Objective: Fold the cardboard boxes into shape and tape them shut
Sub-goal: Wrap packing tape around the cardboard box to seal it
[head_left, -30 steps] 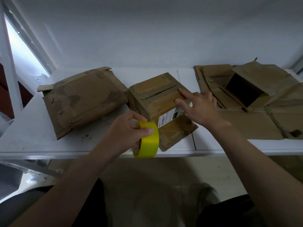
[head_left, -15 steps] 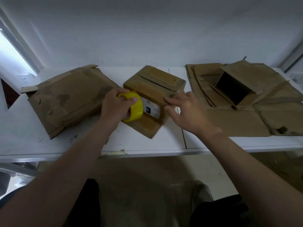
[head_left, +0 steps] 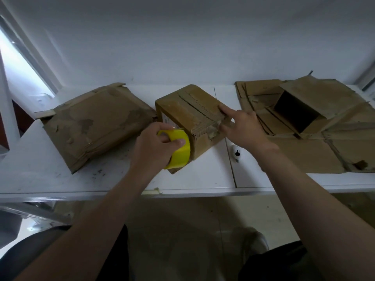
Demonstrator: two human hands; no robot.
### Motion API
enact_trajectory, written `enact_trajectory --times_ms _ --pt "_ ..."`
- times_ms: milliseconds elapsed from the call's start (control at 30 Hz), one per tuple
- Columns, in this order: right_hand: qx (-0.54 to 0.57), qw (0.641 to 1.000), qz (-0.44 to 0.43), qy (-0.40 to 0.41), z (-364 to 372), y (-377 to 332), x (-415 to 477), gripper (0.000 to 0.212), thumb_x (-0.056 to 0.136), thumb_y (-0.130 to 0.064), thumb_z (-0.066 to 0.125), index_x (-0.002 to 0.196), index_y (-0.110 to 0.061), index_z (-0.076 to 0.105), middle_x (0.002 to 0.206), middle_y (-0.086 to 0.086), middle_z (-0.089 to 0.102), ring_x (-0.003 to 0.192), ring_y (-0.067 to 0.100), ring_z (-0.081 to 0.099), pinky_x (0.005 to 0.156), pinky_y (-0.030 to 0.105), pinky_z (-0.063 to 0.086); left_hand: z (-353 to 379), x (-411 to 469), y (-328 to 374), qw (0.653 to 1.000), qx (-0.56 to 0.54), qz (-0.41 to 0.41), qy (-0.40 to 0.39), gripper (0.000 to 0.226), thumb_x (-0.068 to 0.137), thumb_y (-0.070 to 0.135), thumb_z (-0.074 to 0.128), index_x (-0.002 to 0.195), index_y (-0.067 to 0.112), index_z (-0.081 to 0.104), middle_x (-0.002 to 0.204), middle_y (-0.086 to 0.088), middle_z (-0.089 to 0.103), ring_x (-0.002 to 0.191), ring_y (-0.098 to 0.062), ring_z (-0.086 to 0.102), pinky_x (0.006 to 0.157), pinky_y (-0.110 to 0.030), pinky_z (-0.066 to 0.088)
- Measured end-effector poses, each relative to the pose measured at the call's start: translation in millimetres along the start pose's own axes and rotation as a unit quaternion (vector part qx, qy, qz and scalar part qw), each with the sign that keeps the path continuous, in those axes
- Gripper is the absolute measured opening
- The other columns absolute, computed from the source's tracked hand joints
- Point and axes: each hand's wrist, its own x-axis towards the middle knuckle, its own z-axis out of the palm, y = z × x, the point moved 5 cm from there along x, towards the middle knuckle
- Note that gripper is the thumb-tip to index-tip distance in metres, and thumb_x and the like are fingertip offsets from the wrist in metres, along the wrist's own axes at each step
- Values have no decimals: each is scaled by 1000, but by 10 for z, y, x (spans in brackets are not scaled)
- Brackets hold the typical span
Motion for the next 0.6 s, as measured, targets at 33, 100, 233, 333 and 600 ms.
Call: enact_trajectory --times_ms 33,100,233,333,600 --pt "-11 1000 -7 14 -17 -23 -9 61 94 -44 61 151 -42 39 101 -5 59 120 34 43 98 29 26 34 5 6 1000 7 2 -5 43 79 41 83 115 37 62 102 13 67 100 -18 67 80 -52 61" --pt "-32 998 -20 50 -72 -56 -63 61 92 -43 66 149 -39 46 109 2 67 114 34 50 100 31 33 72 40 22 1000 17 6 -6 39 81 41 82 113 41 59 97 15 67 98 -15 67 79 -50 61" --pt "-42 993 -25 104 -164 -107 -227 54 90 -39 73 141 -33 58 110 4 71 112 32 58 89 45 55 4 166 90 999 29 26 24 35 83 40 80 110 42 58 100 10 69 94 -12 66 79 -45 60" --pt "-46 991 -51 113 -143 -204 -338 48 89 -35 74 136 -31 62 108 4 72 109 33 60 82 46 57 -147 252 116 998 21 25 58 38 81 40 81 115 37 62 103 7 70 95 -13 65 76 -39 59" --pt "-11 978 -139 154 -265 -610 -454 34 92 -36 72 125 -29 71 100 0 60 96 27 55 82 37 49 -484 143 308 994 5 44 97 36 79 41 83 108 40 60 106 5 70 101 -20 67 80 -51 59"
